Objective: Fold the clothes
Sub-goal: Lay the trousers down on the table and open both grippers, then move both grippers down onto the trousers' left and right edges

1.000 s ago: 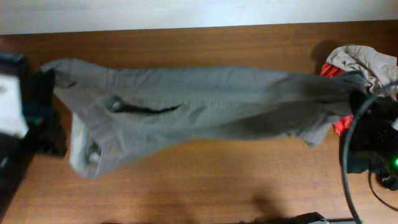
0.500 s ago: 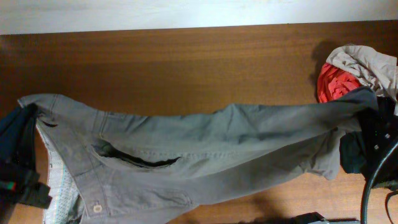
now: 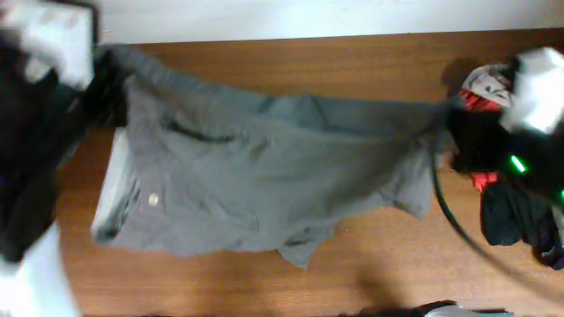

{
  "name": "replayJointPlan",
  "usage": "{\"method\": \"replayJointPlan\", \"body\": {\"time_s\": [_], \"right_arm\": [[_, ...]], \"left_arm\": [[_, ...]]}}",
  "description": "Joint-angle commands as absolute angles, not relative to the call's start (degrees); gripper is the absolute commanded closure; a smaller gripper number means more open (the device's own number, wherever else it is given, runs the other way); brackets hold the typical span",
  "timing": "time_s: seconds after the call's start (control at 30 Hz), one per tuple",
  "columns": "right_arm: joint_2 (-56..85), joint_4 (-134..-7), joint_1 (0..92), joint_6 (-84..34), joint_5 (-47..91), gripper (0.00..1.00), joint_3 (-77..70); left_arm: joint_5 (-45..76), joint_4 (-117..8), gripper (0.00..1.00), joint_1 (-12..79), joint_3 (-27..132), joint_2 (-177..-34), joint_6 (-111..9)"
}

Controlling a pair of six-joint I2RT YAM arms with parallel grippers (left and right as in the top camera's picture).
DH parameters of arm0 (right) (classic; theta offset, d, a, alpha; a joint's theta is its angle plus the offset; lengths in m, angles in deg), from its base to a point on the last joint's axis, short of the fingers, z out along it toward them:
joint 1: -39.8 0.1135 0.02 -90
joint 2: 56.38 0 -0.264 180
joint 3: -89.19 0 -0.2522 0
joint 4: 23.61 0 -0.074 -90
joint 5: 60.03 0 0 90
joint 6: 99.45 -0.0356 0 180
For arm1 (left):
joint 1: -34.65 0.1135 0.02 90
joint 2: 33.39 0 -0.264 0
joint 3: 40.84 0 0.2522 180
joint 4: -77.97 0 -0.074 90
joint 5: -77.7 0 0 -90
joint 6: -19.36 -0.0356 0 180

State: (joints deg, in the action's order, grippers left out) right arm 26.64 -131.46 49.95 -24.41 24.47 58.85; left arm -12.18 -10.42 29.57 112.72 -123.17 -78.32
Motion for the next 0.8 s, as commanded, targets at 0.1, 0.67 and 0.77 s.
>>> {"method": "replayJointPlan", "body": {"time_s": [0.1,0.67,0.77], "right_arm": [[43.0,-128.9,49.9,-23.2,27.6,0.96,58.2],[70.6,-104.2,45.8,-21.7,30.6,0.92,58.2],[71.4,-102.2,45.4,-20.4,30.9,0.73,58.2]], "left_arm": [[-19.3,-17.0,1.0,29.6,110.7,-138.4,-79.5],[-20.4,-40.0,0.87,29.6,110.7,-167.5,-81.0],[-22.2,-41.5,0.72,30.0,110.7,-168.6,-81.0]]}}
